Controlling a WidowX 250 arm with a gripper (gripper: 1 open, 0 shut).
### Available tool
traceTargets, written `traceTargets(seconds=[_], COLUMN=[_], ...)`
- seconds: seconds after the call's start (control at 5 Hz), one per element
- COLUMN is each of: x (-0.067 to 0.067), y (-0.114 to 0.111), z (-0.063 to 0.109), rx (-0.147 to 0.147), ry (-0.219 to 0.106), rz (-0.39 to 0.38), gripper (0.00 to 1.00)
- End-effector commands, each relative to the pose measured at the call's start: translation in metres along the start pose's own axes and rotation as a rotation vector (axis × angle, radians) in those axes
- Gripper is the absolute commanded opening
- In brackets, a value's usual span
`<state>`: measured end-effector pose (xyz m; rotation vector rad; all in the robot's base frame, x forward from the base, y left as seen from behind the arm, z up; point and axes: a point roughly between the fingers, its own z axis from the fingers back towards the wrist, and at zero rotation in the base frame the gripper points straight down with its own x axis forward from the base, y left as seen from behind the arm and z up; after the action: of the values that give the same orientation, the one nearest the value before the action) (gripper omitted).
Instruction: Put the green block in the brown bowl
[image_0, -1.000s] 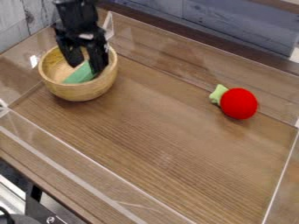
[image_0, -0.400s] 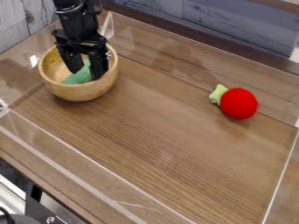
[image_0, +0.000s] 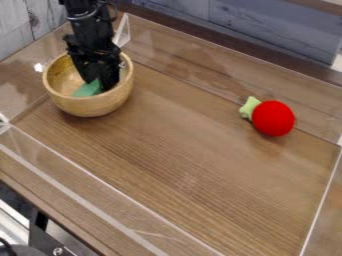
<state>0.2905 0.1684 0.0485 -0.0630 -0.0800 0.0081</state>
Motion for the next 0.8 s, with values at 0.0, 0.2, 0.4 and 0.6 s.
traceTargets(seconds=[0.0,0.2,0.4,0.6], x=[0.01,0.001,-0.007,-0.008], y=[0.011,0.015,0.019,0.019], z=[0.028,0.026,0.024,0.018], rx=[0.014,0.001,-0.008,-0.007], ry=[-0.051,-0.055,-0.058,-0.068], rz=[0.003,0.018,0.03,0.081], gripper=[0.0,1.0,1.0,1.0])
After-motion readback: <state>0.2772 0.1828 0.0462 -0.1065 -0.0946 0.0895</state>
